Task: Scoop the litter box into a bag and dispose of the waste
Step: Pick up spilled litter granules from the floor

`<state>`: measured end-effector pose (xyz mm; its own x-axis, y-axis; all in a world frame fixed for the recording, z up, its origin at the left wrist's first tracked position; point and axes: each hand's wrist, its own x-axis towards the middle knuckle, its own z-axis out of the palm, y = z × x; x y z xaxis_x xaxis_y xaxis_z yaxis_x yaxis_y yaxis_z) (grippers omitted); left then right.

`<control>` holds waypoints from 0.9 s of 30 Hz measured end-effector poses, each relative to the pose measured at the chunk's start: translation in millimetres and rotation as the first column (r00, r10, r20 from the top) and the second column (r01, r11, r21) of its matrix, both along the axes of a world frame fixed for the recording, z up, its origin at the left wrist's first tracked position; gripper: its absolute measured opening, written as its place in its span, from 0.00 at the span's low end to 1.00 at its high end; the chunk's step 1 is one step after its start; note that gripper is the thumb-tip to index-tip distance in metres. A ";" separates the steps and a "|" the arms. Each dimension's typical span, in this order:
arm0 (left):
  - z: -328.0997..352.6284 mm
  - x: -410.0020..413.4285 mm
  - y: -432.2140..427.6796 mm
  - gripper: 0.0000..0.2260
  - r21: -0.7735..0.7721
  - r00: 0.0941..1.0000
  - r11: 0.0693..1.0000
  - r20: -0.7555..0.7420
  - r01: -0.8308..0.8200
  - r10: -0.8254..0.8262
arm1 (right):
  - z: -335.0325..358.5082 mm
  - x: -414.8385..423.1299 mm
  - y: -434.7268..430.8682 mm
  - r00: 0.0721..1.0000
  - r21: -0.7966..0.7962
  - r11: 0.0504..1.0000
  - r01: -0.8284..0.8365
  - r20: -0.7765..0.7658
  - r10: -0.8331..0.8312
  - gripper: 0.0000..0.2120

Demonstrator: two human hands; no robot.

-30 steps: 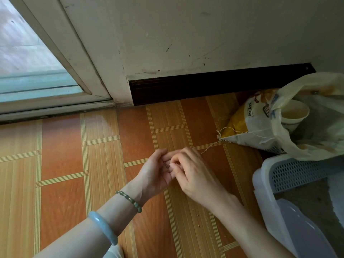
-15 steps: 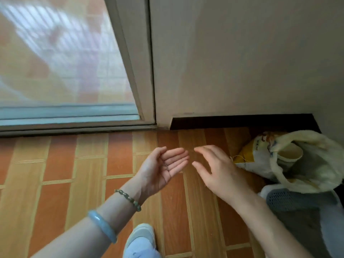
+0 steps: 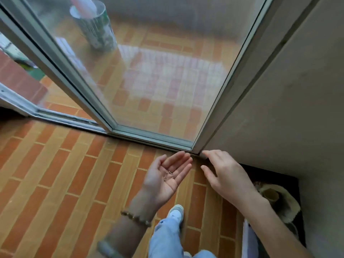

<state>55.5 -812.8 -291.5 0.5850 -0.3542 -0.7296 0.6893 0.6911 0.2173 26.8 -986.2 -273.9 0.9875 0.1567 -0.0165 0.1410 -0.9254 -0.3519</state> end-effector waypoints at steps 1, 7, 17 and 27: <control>29.9 -11.1 9.3 0.22 0.001 1.000 1.000 0.004 -0.021 0.021 | 28.6 -5.1 9.8 0.999 0.006 1.000 -0.031 0.014 0.031 0.17; 178.4 -66.0 63.4 0.22 -0.082 0.965 0.967 0.085 -0.240 0.247 | 165.3 -42.0 65.0 0.987 0.068 0.984 -0.162 -0.003 0.163 0.17; 312.4 -117.4 149.4 0.22 -0.150 0.803 0.836 0.234 -0.528 0.549 | 296.5 -55.1 144.8 0.917 0.031 0.918 -0.395 0.077 0.391 0.21; 340.9 -142.2 297.0 0.23 -0.166 0.617 0.655 0.231 -0.737 0.752 | 317.7 -35.2 288.3 0.797 -0.077 0.819 -0.569 0.194 0.572 0.22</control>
